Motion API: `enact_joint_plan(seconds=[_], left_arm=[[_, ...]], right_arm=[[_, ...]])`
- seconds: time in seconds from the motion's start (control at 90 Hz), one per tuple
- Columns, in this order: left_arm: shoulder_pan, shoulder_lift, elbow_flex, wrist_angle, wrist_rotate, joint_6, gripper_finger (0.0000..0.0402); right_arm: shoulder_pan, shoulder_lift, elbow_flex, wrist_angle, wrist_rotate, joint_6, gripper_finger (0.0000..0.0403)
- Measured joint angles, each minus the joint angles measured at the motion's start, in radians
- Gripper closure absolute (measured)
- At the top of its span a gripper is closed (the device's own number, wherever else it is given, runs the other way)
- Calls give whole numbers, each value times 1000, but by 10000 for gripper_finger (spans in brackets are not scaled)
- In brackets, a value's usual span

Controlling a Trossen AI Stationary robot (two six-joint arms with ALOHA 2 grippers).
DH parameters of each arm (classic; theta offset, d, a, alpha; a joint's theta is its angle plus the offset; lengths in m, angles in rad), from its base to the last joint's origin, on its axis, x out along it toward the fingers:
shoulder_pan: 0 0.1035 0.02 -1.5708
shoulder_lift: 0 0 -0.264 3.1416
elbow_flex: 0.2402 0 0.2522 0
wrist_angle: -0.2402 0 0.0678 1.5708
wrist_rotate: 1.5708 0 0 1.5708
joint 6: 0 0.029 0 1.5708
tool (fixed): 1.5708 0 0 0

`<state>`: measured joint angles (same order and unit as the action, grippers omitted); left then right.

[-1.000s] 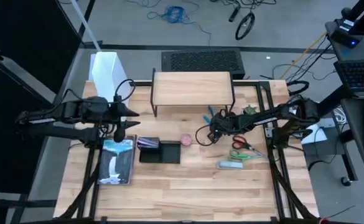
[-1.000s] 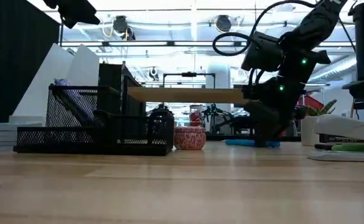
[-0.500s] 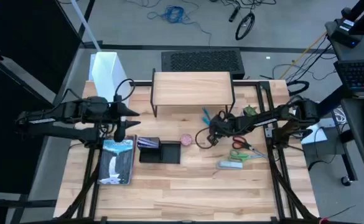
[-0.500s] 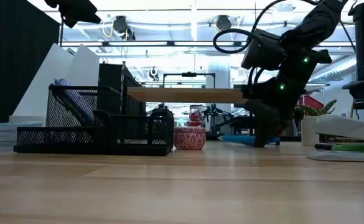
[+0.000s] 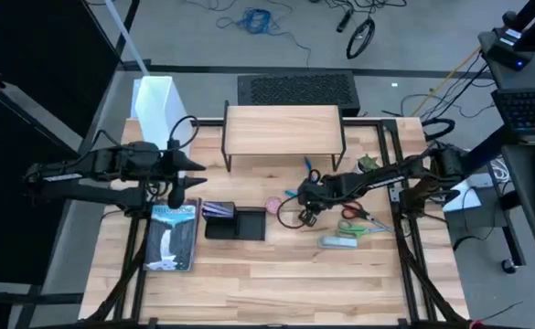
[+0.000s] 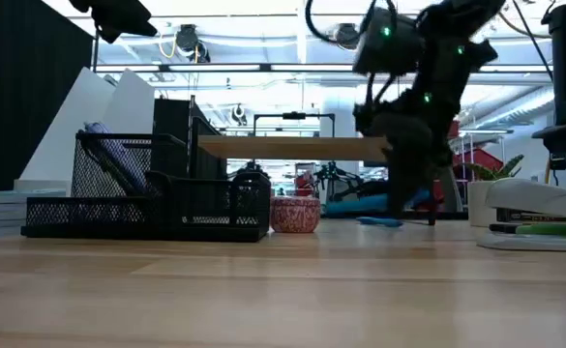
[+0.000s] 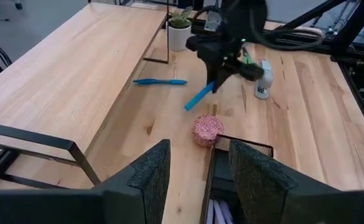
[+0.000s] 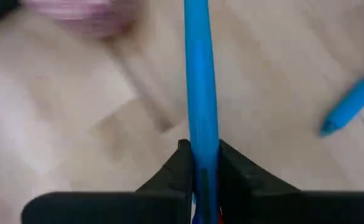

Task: Stock shelves
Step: Put the blue pen into the desk organizer

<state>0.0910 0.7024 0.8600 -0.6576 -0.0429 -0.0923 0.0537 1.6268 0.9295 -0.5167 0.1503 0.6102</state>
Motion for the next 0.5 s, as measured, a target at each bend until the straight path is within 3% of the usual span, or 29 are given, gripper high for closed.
enact_joint_plan(seconds=[0.167,0.5], left_arm=[[-7,60,0,27,23,66,250],[-86,302,0,277,46,345,250]], right_arm=[[45,-3,92,-18,15,2,374],[73,-5,231,42,-26,14,375]])
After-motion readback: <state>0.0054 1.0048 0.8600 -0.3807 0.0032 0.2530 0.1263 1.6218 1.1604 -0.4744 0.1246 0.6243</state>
